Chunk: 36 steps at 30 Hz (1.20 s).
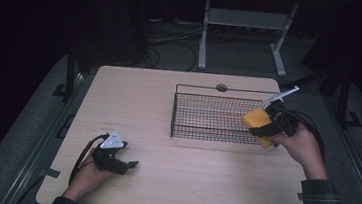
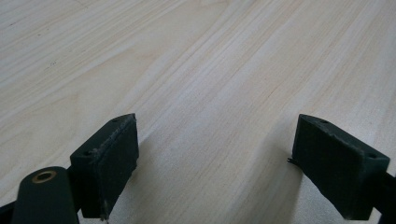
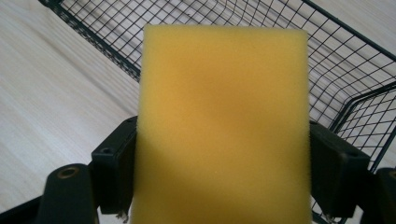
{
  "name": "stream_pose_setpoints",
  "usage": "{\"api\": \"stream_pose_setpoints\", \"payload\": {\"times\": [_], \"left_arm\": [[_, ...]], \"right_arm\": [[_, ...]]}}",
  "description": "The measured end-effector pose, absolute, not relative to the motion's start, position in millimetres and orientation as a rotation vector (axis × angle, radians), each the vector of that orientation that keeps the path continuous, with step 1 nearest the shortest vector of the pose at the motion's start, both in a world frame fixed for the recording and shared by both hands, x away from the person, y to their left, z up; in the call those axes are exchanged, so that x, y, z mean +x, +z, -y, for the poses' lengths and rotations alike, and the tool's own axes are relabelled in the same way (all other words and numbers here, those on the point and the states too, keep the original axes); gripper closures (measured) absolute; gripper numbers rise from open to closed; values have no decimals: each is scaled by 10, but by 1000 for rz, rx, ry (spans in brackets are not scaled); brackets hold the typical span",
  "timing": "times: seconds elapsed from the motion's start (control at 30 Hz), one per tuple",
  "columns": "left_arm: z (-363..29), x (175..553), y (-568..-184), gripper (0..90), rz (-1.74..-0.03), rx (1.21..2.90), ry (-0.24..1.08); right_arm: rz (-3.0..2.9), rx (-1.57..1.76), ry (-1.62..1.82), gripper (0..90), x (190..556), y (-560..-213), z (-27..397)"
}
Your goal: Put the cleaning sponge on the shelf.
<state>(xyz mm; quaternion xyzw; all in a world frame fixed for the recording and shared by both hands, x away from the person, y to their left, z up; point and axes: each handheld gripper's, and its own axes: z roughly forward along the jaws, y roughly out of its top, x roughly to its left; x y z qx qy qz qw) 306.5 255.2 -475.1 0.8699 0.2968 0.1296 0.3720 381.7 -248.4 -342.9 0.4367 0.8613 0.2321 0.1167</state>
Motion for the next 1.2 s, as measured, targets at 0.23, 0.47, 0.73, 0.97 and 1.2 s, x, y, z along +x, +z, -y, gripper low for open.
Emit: {"api": "stream_pose_setpoints", "payload": {"times": [0.23,0.47,0.73,0.97,1.2], "left_arm": [[-2551,3064,-4752,139,-762,2229,331],[-2551,3064,-4752,139,-762,2229,331],[-2551,3064,-4752,139,-762,2229,331],[-2551,3064,-4752,139,-762,2229,331],[-2551,3064,-4752,139,-762,2229,331]], "right_arm": [[-2513,1291,670,220,3936,-3419,2489],[-2491,1326,666,220,4065,-3417,2511],[-2473,1379,640,220,4224,-3500,2557],[-2449,1414,628,220,4370,-3546,2592],[-2441,1441,614,220,4487,-3626,2577]]}}
